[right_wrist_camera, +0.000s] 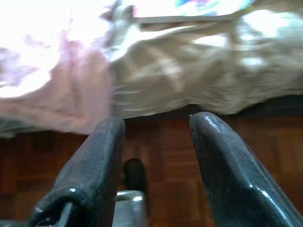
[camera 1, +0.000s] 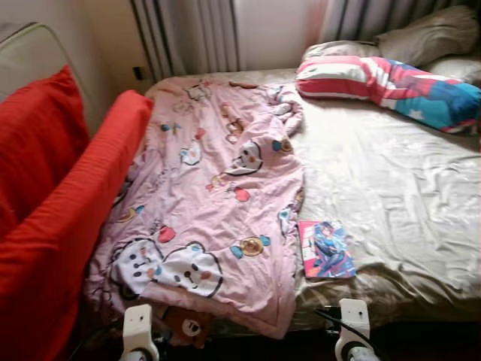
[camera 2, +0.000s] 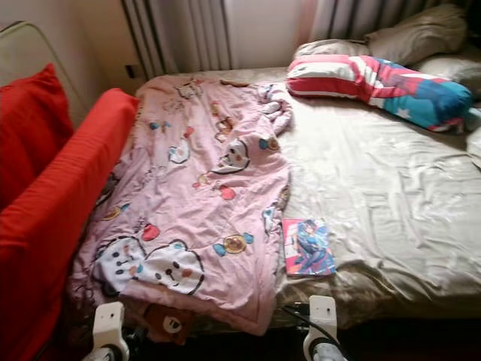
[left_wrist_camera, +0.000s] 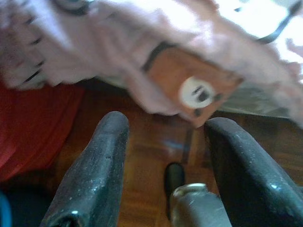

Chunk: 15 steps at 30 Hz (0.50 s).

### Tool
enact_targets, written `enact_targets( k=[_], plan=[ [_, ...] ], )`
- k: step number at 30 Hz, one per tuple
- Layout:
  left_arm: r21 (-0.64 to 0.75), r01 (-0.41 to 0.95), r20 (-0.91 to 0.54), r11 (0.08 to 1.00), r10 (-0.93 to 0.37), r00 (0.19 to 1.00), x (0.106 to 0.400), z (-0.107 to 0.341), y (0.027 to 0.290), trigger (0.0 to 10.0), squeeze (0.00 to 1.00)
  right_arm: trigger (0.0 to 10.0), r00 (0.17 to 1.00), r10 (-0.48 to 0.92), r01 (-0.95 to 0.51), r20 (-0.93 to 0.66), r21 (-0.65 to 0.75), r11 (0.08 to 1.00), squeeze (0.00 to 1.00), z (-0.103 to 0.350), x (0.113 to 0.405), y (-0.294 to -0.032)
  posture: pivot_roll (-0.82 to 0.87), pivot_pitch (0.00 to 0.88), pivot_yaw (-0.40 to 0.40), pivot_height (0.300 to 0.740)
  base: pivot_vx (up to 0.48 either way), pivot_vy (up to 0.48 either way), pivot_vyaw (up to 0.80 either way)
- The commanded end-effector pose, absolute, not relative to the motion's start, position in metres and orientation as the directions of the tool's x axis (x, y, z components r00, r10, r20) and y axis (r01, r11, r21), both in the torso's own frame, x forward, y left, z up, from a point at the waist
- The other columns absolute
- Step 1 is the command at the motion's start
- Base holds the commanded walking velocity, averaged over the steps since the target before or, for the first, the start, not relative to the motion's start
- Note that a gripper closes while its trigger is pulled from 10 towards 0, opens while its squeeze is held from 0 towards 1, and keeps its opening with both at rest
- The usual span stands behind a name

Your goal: Clean up the room

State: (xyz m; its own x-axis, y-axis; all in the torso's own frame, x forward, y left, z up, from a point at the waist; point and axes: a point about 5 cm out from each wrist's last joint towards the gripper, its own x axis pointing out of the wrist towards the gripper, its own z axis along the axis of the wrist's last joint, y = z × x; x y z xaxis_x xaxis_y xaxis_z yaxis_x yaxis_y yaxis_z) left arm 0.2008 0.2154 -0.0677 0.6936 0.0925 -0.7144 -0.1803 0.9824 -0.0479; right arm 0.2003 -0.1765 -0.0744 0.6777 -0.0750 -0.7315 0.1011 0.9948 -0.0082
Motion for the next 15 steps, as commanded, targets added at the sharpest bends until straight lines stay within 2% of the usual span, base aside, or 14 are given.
enact_targets(
  k=[1, 11, 13, 15],
  plan=[
    [-0.036, -0.203, -0.736, 0.978, 0.112, 0.668, 0.19, -0.071, 0.227, 10.0, 0.0, 10.0, 0.643, -0.054, 0.106, -0.764, 0.019, 0.994, 0.0, -0.082, 0.186, -0.171, -0.03, 0.032, 0.106, 0.74, 0.0, 0.0, 0.0],
    [-0.021, -0.196, -0.72, 0.98, 0.122, 0.684, 0.198, -0.066, 0.233, 10.0, 0.0, 10.0, 0.619, -0.048, 0.116, -0.784, 0.032, 0.993, 0.0, -0.088, 0.177, -0.165, -0.03, 0.012, 0.125, 0.74, 0.0, 0.0, 0.0],
    [-0.013, -0.187, -0.73, 0.982, 0.118, 0.673, 0.193, -0.068, 0.233, 10.0, 0.0, 10.0, 0.604, -0.094, 0.218, -0.791, 0.05, 0.975, 0.0, -0.091, 0.169, -0.167, -0.04, 0.016, 0.131, 0.74, 0.0, 0.0, 0.0],
    [-0.01, -0.189, -0.734, 0.982, 0.122, 0.668, 0.191, -0.069, 0.233, 10.0, 0.0, 10.0, 0.598, -0.109, 0.249, -0.794, 0.055, 0.967, 0.0, -0.092, 0.166, -0.168, -0.04, 0.019, 0.127, 0.74, 0.0, 0.0, 0.0]
  ],
)
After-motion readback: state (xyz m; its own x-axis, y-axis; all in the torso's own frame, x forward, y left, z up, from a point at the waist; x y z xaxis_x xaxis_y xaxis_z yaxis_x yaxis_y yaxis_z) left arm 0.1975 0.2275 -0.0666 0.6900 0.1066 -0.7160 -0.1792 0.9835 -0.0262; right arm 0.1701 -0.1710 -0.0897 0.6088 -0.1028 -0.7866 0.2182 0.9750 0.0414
